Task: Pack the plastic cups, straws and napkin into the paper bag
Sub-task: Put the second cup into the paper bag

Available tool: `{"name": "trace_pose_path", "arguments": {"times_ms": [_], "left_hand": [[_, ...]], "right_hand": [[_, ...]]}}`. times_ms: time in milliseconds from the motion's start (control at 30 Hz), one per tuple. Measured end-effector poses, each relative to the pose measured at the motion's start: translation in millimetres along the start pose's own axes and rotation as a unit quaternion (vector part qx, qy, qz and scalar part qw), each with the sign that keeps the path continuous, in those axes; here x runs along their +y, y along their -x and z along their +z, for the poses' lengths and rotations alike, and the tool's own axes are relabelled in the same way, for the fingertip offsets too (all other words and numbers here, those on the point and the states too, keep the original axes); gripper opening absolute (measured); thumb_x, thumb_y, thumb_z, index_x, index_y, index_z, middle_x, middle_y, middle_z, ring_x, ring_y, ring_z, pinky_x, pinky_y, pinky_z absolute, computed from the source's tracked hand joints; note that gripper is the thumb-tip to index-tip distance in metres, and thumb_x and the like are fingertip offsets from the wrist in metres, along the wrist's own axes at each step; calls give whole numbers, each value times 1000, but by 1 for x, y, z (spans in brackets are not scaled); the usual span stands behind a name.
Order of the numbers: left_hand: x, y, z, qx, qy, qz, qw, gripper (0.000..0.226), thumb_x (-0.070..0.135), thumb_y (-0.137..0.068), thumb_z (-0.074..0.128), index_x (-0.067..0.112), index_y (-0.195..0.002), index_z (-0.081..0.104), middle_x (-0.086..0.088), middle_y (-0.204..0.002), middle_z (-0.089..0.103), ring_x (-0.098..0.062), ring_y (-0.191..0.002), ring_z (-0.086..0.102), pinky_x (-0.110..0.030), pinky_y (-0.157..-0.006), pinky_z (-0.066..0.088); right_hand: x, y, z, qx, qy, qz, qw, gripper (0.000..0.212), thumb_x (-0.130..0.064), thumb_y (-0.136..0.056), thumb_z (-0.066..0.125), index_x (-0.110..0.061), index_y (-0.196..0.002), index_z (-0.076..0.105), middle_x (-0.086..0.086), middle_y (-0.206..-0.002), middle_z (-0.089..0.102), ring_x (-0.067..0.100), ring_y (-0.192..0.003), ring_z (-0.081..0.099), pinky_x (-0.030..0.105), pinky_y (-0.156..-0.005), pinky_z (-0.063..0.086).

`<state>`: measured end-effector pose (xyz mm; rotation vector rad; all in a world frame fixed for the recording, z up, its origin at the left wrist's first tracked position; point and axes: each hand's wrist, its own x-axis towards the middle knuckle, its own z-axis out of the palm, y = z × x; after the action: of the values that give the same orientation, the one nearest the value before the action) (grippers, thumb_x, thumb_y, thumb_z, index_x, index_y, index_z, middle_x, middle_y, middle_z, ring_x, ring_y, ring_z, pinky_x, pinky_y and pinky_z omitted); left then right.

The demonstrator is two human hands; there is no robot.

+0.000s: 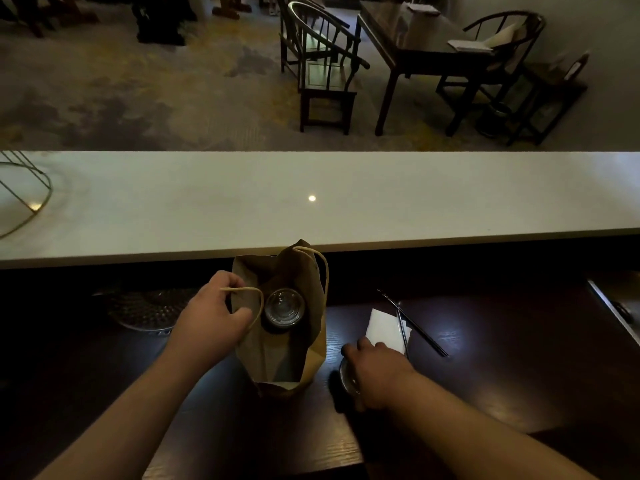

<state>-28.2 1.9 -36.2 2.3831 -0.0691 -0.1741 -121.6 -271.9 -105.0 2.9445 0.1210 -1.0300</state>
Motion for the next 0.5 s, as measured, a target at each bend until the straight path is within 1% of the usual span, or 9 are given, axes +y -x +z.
{"name": "trace_pose_path", "arguments": {"times_ms": [100, 167, 233, 300, 367, 433, 500], "left_hand": [[-1, -1, 0, -5, 5, -1, 1000, 25, 18, -79, 69, 32, -94, 55, 6, -83, 65, -18, -67, 63, -37, -62, 54], [-1, 1, 0, -8, 15, 0, 1000, 25, 18, -80, 69, 32, -94, 55, 5, -82, 65, -18, -67, 63, -35, -60, 51], [-2, 1, -1, -10, 23, -2, 1000, 24, 19, -79, 69, 32, -92, 54, 4, -81, 65, -18, -65, 62, -32, -57, 48], [-3, 0, -1, -12, 27, -4, 1000, 24, 20, -78, 69, 33, -91, 54, 4, -80, 65, -16, -64, 62, -31, -56, 47], [-4, -1, -1, -12, 30, -4, 999, 24, 21, -77, 69, 35, -91, 54, 5, -81, 65, -14, -65, 61, -31, -57, 46], [-4, -1, -1, -15, 31, 0, 999, 26, 21, -77, 69, 36, -92, 54, 6, -85, 65, -12, -66, 60, -30, -56, 42], [-3, 0, -1, -17, 35, -2, 999, 25, 20, -78, 69, 35, -93, 55, 6, -87, 65, -11, -67, 60, -29, -55, 41]], "right_hand": [[0, 18, -39, -4, 22, 4, 1000, 93, -47, -68, 87, -24, -143, 37, 10, -136, 50, 35, -118, 58, 45, -90, 53], [-2, 38, -76, 10, 41, -2, 999, 88, -50, -67, 86, -25, -138, 41, 7, -132, 53, 33, -115, 61, 40, -82, 51], [-7, 62, -117, 18, 75, -5, 997, 87, -57, -65, 84, -28, -135, 41, 3, -128, 53, 30, -111, 63, 36, -72, 46], [-15, 87, -158, 24, 108, -9, 994, 86, -59, -65, 83, -31, -134, 40, -1, -123, 52, 27, -103, 63, 32, -66, 42], [-24, 114, -197, 30, 126, -19, 991, 83, -58, -64, 81, -35, -132, 40, -6, -116, 50, 22, -88, 57, 30, -60, 42], [-36, 138, -230, 42, 133, -36, 990, 80, -60, -64, 79, -39, -131, 39, -10, -114, 50, 18, -83, 53, 31, -61, 46], [-49, 152, -254, 62, 128, -59, 988, 80, -62, -65, 79, -43, -131, 38, -12, -115, 51, 17, -89, 57, 34, -68, 52]]}}
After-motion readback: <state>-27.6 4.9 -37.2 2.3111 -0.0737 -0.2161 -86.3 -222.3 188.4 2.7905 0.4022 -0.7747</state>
